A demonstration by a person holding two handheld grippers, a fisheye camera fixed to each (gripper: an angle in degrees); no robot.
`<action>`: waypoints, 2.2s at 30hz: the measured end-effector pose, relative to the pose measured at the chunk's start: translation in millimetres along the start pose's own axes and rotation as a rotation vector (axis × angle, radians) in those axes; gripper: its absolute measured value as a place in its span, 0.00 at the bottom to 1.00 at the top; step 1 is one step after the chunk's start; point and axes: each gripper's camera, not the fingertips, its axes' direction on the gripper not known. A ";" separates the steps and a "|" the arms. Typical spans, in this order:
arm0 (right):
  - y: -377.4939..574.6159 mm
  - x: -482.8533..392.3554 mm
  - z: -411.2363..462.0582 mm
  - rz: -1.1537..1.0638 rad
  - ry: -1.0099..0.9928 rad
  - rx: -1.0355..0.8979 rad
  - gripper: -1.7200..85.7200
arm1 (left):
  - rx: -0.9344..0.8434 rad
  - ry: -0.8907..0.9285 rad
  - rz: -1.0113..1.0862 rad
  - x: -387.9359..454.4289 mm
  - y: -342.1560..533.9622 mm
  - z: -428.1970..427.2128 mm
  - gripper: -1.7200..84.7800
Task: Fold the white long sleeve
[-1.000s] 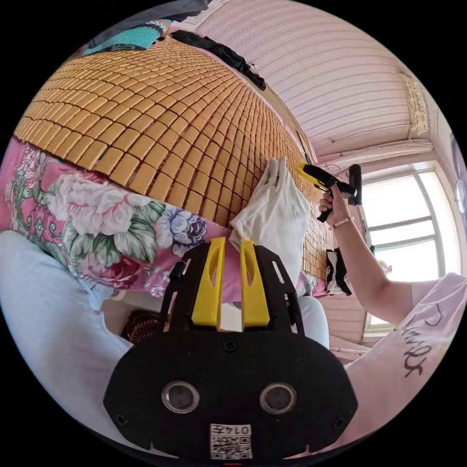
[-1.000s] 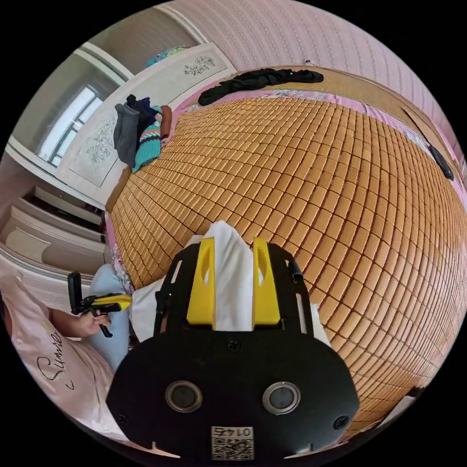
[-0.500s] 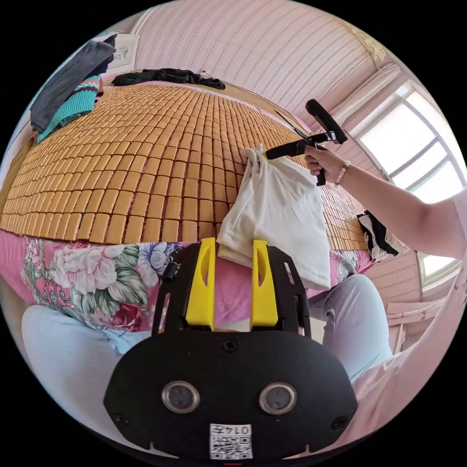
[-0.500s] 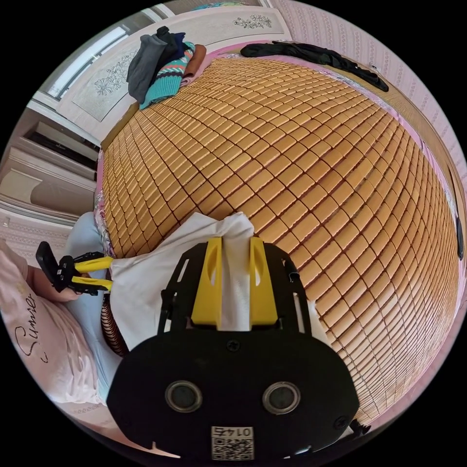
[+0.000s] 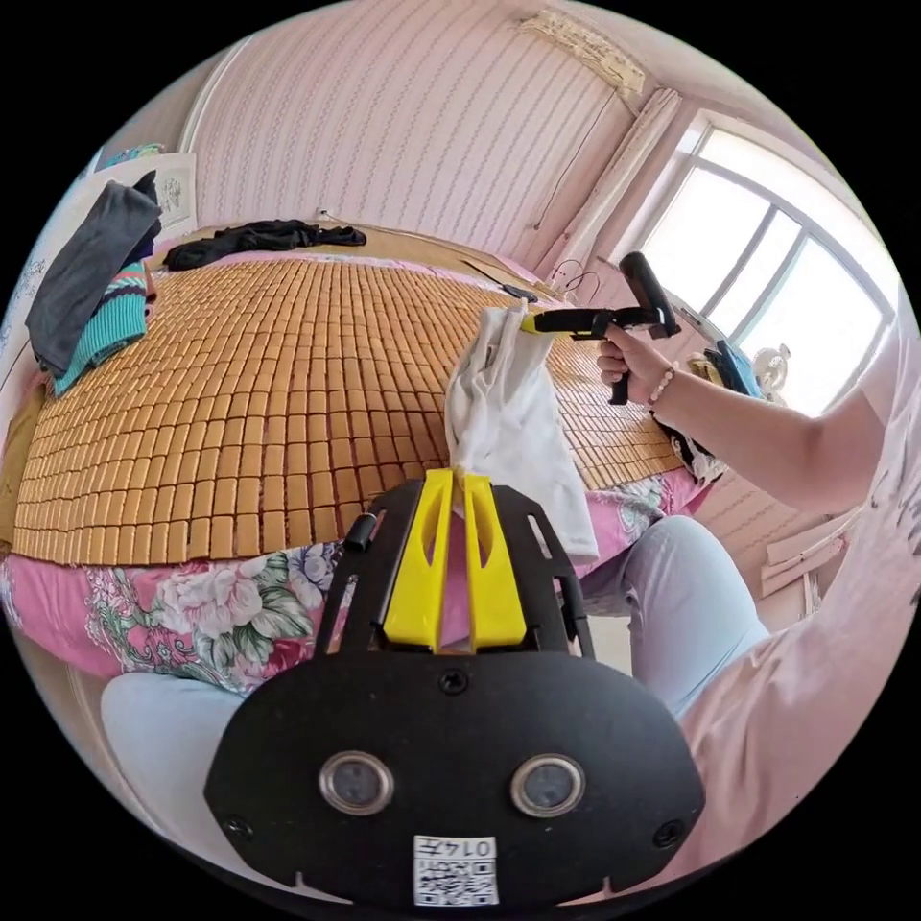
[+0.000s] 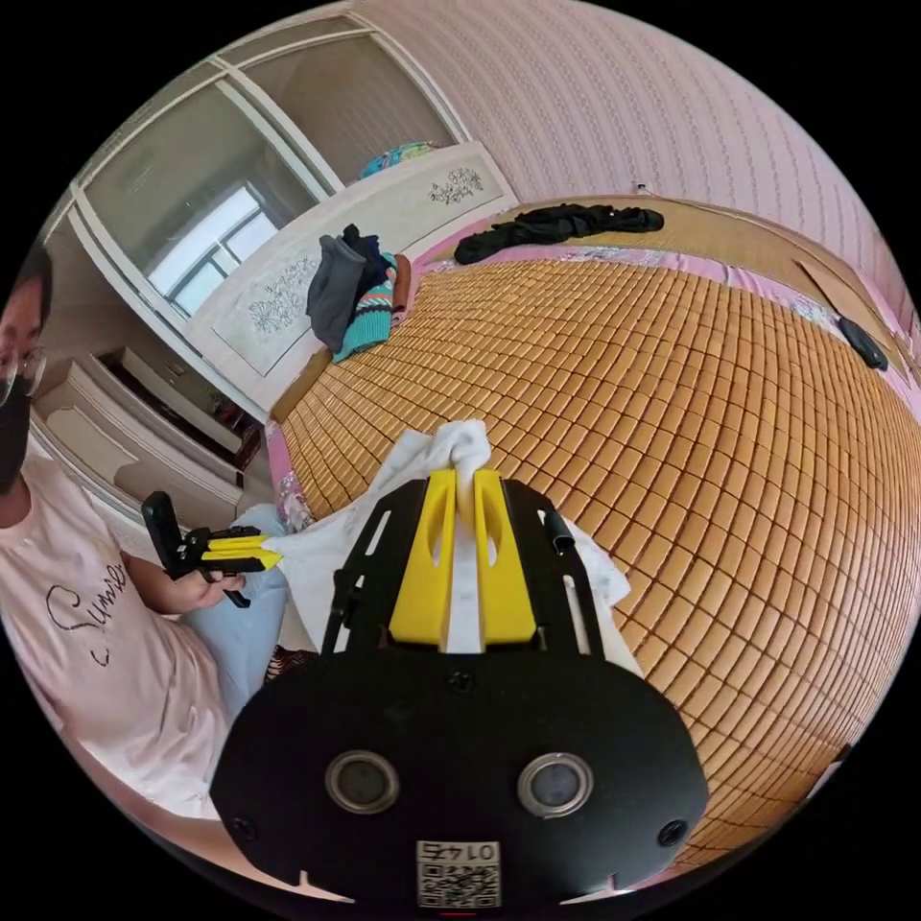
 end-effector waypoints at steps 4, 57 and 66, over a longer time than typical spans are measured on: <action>79.7 -31.8 -95.0 0.111 0.072 0.207 0.05 | 0.116 -0.008 0.144 47.6 -19.8 -50.4 0.01; 173.9 -260.0 -58.0 -0.203 0.333 0.098 0.15 | 0.152 -0.349 -0.072 16.1 15.3 -192.0 0.08; 32.7 -389.4 144.5 -0.371 0.010 -0.146 0.19 | 0.131 -0.641 -0.486 -145.3 145.2 -302.4 0.10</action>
